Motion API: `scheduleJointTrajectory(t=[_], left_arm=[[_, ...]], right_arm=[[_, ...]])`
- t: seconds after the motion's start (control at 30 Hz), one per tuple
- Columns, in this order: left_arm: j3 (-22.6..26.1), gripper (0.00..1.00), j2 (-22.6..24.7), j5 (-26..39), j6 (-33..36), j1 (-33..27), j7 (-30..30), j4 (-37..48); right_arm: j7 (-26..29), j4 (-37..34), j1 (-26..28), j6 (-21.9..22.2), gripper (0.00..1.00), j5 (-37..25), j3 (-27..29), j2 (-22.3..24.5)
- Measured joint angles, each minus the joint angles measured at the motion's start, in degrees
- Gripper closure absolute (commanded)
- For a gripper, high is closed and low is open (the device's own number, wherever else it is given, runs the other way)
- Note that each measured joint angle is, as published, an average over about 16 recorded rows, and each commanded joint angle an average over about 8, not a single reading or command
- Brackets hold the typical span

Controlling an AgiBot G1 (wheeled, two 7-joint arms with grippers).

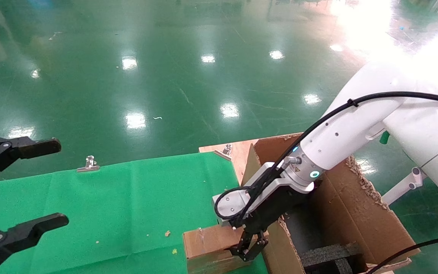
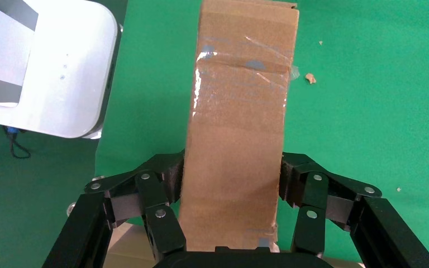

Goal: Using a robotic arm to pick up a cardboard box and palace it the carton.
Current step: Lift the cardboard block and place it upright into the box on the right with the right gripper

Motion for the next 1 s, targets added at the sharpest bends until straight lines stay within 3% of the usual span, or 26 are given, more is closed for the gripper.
scheduleJointTrajectory(t=[0.37,0.67,1.0], left_arm=[[0.0,0.0,0.0,0.0,0.0,0.0,0.0,0.0],[0.0,0.0,0.0,0.0,0.0,0.0,0.0,0.0],[0.0,0.0,0.0,0.0,0.0,0.0,0.0,0.0]], right_arm=[[-1.5,-1.8,4.0,-0.3,1.0,1.9,0.3,0.9],[-5.5,-6.2,13.9,-1.2,1.0,6.2,-0.9,2.1],[-10.2,-11.4,24.6,-1.6,1.0,12.5,-6.2,5.5]])
